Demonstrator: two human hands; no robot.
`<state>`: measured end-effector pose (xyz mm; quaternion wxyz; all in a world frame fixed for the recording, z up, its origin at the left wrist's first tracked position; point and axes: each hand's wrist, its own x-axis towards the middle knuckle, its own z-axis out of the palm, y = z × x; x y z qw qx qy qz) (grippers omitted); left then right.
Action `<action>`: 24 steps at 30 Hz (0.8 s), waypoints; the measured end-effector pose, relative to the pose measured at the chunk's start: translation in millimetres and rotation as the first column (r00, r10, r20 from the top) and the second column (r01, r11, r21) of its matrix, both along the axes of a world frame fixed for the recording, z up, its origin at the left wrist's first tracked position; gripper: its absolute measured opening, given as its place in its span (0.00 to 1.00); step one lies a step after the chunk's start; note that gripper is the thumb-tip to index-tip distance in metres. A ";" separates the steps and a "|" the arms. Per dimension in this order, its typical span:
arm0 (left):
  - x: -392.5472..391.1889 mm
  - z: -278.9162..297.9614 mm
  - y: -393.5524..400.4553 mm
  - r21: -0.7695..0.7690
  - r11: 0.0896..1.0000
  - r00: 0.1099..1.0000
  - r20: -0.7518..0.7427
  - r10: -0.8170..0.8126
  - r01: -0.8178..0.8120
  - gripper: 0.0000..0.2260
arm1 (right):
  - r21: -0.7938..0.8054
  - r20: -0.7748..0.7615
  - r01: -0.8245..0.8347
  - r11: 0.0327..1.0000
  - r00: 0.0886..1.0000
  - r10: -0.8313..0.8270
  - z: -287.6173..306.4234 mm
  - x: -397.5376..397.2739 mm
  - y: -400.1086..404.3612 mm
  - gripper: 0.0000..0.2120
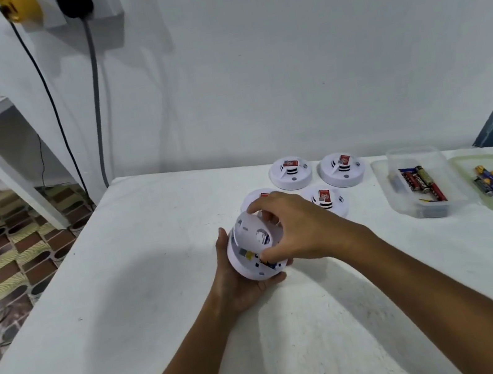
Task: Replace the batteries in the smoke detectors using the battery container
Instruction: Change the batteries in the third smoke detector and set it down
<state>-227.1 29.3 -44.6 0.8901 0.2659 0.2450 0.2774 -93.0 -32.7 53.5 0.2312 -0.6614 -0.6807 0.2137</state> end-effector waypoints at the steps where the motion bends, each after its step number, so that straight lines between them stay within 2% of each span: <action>1: -1.0 0.3 -0.2 -0.015 1.000 1.000 -0.010 0.004 -0.004 0.33 | 0.002 0.022 0.001 1.000 1.000 -0.001 -2.0 -2.7 1.4 0.31; 8: -6.3 -0.7 0.8 -0.036 0.995 0.994 -0.057 -0.094 0.092 0.39 | -0.031 0.076 0.007 0.999 0.997 -0.005 -7.8 -5.1 5.5 0.35; 12: -6.9 -1.9 1.8 -0.054 0.992 0.992 -0.038 -0.120 0.118 0.35 | -0.057 0.070 -0.014 0.998 0.997 0.018 -4.3 -5.4 5.0 0.37; 20: -4.1 -3.4 5.3 -0.083 0.991 0.990 -0.088 -0.111 0.104 0.32 | -0.058 0.076 -0.038 0.998 0.996 0.043 -4.6 -4.8 7.0 0.36; 24: -1.6 -2.4 6.3 -0.099 0.988 0.990 -0.060 -0.124 0.117 0.30 | -0.103 0.059 -0.033 0.994 0.997 0.039 -4.7 -2.5 12.1 0.35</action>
